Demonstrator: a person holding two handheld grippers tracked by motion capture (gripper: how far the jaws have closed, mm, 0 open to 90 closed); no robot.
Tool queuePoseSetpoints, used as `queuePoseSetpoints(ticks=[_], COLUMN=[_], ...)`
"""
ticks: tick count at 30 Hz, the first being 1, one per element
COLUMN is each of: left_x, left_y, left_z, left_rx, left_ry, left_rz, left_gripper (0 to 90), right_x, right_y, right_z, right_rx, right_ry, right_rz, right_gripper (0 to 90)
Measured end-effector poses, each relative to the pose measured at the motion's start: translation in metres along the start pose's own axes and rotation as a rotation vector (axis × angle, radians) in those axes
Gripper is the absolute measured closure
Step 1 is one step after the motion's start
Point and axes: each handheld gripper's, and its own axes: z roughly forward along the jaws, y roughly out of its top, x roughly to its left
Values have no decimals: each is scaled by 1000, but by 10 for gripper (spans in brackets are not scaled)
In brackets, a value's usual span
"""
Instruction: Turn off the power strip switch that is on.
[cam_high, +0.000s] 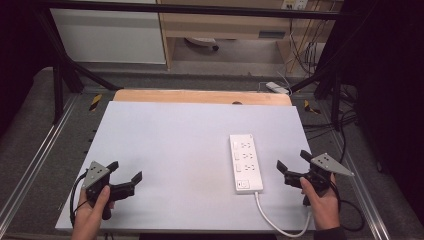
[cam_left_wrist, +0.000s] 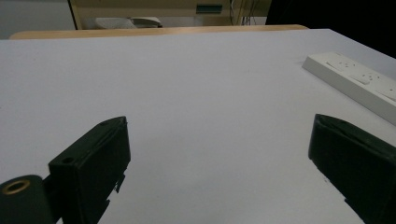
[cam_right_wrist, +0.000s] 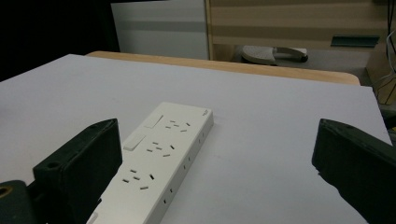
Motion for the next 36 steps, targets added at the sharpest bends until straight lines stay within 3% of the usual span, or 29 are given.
queuePoseSetpoints(ticks=[10, 20, 36], left_x=[0, -1, -1], left_y=[-1, -1, -1], left_z=[0, 0, 0], left_rx=[10, 10, 16], left_ry=[6, 4, 16], left_rz=[2, 14, 20], left_gripper=[57, 57, 57], right_x=[10, 10, 20], right_y=[11, 21, 44], right_z=[3, 8, 19], right_rx=[20, 37, 35], right_ry=[4, 0, 31], right_rz=[-22, -22, -49], right_gripper=[29, 30, 28])
